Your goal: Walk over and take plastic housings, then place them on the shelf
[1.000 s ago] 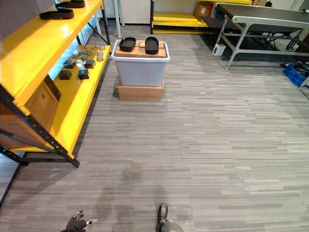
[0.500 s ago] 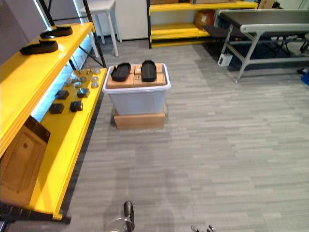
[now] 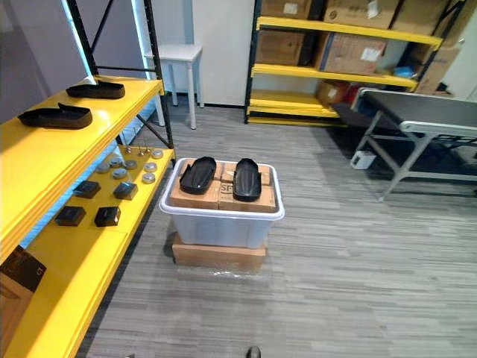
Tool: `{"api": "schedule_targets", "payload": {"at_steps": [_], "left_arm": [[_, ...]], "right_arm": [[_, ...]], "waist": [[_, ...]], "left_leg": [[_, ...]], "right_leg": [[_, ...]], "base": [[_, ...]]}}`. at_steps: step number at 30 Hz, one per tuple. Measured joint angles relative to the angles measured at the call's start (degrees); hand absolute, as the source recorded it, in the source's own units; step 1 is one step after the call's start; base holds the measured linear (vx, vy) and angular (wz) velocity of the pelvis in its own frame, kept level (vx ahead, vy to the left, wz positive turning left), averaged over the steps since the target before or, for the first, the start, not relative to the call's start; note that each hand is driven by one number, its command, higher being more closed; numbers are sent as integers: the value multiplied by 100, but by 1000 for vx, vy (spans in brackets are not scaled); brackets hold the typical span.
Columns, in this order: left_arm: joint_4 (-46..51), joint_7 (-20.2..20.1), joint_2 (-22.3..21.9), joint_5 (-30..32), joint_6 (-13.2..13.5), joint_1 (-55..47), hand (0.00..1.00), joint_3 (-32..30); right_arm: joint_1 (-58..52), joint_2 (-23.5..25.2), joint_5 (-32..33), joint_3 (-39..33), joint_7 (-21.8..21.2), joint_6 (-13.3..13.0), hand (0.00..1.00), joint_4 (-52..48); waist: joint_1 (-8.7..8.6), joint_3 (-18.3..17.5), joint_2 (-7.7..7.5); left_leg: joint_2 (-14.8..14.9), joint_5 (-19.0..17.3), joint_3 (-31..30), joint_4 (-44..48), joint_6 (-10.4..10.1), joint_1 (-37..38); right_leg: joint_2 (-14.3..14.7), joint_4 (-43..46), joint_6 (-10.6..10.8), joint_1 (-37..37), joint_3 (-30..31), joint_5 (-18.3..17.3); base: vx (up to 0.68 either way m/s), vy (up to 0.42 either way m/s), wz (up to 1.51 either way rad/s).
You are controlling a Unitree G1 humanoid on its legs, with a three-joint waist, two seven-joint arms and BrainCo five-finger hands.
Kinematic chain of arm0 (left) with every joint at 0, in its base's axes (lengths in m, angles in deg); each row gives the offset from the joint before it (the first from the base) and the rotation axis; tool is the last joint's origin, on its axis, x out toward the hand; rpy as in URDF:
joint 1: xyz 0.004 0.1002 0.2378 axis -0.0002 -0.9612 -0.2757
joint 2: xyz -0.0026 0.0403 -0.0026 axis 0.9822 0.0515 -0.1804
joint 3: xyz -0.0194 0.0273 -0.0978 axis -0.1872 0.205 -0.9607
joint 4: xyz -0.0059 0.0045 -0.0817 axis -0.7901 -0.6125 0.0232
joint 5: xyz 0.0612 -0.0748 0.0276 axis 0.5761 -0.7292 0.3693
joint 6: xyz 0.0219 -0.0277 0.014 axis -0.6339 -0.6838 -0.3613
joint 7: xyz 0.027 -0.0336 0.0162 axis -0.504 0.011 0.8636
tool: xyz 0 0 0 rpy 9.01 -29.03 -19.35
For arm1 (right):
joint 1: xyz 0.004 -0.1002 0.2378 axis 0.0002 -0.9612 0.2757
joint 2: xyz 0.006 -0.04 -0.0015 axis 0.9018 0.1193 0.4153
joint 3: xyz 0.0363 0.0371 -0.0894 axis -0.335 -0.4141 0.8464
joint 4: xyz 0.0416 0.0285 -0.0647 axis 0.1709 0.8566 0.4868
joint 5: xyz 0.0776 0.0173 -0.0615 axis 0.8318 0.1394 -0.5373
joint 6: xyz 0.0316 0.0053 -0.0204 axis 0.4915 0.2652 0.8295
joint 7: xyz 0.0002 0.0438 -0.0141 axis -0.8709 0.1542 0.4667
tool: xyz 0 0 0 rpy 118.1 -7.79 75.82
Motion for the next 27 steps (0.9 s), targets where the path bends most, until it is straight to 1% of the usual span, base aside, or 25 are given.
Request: {"api": "schedule_targets", "payload": {"at_steps": [1,2,3,4,5,6,7,8,9,10,11,12,13,14,16,17,18,19,20,22,23,24,25,26,27], "left_arm": [[15,0,-44,5,1,-43,0,-93],[30,-8,-156,27,2,-113,0,-354],[148,-13,-289,26,5,-140,0,-593],[226,-7,-348,20,6,-172,0,-679],[293,-9,-371,7,3,-264,0,-733],[262,-3,-327,-23,-10,-345,0,-713],[289,-1,-316,-161,2,-359,0,-753],[282,3,-226,-198,6,-322,0,-748],[271,3,-198,-197,9,-335,0,-739],[243,-5,-181,-196,6,-392,0,-705],[221,-6,-203,-190,4,-514,0,-578],[137,-21,-149,-187,-1,-553,0,-519],[1,-12,39,-183,-1,-582,0,-325],[-52,-7,102,-184,-2,-561,0,-267],[-80,-10,237,-178,-3,-534,0,-51],[-84,-9,268,-175,-2,-521,0,95],[-79,-9,295,-174,-4,-506,0,145],[-66,-6,328,-173,-5,-483,0,228],[22,-5,424,-169,3,-405,0,465],[42,2,506,-168,3,-263,0,567],[196,6,560,-168,14,-229,0,587],[254,8,622,-168,26,-229,0,598],[203,18,609,-168,30,-196,0,605],[193,32,541,-161,51,-259,0,689],[194,47,476,-138,79,-311,0,705]], "right_arm": [[-30,40,0,-111,-4,7,0,5],[-176,87,1,-152,-15,15,0,-44],[-393,147,3,-141,-21,21,0,-262],[-476,176,5,-128,-14,34,0,-345],[-511,200,5,-127,-5,53,0,-403],[-466,227,5,-134,-2,55,0,-395],[-431,232,6,-137,2,55,0,-393],[-329,245,8,-182,6,56,0,-391],[-272,230,12,-221,20,54,0,-397],[-159,189,45,-302,28,44,0,-449],[-105,101,59,-371,22,28,0,-519],[-60,133,67,-342,38,26,0,-470],[-63,151,72,-139,31,22,0,-441],[-68,162,74,-128,32,22,0,-436],[-18,158,80,-114,56,10,0,-435],[60,132,89,112,102,2,0,-446],[100,135,95,270,107,-3,0,-480],[112,136,103,380,105,-4,0,-514],[75,144,106,599,106,-6,0,-656],[61,128,92,749,121,-10,0,-818],[61,129,63,841,123,-12,0,-973],[48,150,36,888,132,-12,0,-1098],[40,112,22,879,154,-17,0,-1147],[-16,26,-23,879,237,-16,0,-1358],[-30,-19,-81,883,321,-19,0,-1680]], "waist": [[10,0,3],[-36,9,85],[-68,19,201],[-40,31,235],[41,38,260],[78,43,228],[99,46,178],[223,72,112],[263,85,85],[259,73,93],[268,-6,200],[341,-69,106],[276,-149,-76],[230,-182,-146],[195,-194,-183],[206,-175,-150],[192,-158,-136],[181,-140,-104],[193,-133,-84],[185,-131,-80],[176,-129,-113],[183,-139,-246],[126,-77,-216],[114,-128,-95],[134,-158,-2]], "left_leg": [[5,0,22,422,-3,-84],[133,28,108,1621,-210,-403],[385,420,118,3258,-896,-1026],[538,803,118,4040,-1268,-1350],[825,867,184,5392,-1324,-1982],[1059,769,397,5974,-1307,-2482],[1165,663,541,5962,-1270,-2688],[1390,302,1028,5417,-1004,-2888],[1421,150,1262,4900,-935,-2929],[1279,85,1533,3388,-905,-2889],[983,569,1374,1398,-780,-2697],[754,1124,1236,1183,-803,-2616],[456,1167,1201,606,-739,-2333],[379,1196,1207,425,-704,-2254],[274,1186,1243,215,-684,-2099],[329,1151,1352,20,-681,-1848],[400,1138,1367,-106,-669,-1685],[439,1137,1362,-177,-667,-1589],[506,1139,1365,-320,-668,-1421],[528,1132,1355,-353,-684,-1393],[511,1085,1323,-339,-758,-1394],[420,1044,1304,-315,-820,-1385],[401,1006,1180,-330,-875,-1317],[499,1016,1072,-387,-865,-1318],[591,973,1041,-439,-929,-1318]], "right_leg": [[20,170,-51,63,8,-174],[106,171,-84,451,-128,-434],[266,-20,-120,921,-332,-636],[351,-93,-177,1138,-397,-735],[524,-212,-253,1499,-410,-912],[591,-467,-234,1883,-388,-939],[587,-621,-226,2048,-376,-934],[519,-869,-169,2357,-263,-899],[458,-984,-141,2507,-199,-886],[309,-1154,-66,2651,-107,-881],[266,-1209,167,2705,2,-954],[91,-1217,260,2688,193,-1013],[-138,-1218,279,2667,336,-973],[-216,-1200,282,2656,383,-970],[-313,-894,362,2558,423,-918],[-331,-139,390,2237,434,-901],[-347,425,468,2026,422,-854],[-363,741,540,1881,402,-847],[-375,698,592,1745,342,-1208],[-379,322,585,1535,356,-1244],[-384,-341,518,1378,397,-1054],[-407,-708,515,1372,473,-613],[-385,-654,611,1428,513,-490],[-277,-690,577,1453,487,-475],[-173,-820,569,1458,494,-476]], "base": [[759,-278,-10],[717,-273,32],[593,-222,47],[532,-143,35],[524,-79,-2],[615,-87,-11],[475,-31,-23],[369,-1,-30],[470,63,-43],[450,142,-50],[529,222,-62],[526,229,-47],[460,196,-20],[351,135,11],[327,155,-3],[328,149,-30],[232,77,-26],[173,5,-6],[155,-16,5],[145,-79,12],[144,-145,15],[141,-157,25],[146,-144,29],[175,-155,15],[165,-140,-6]]}}
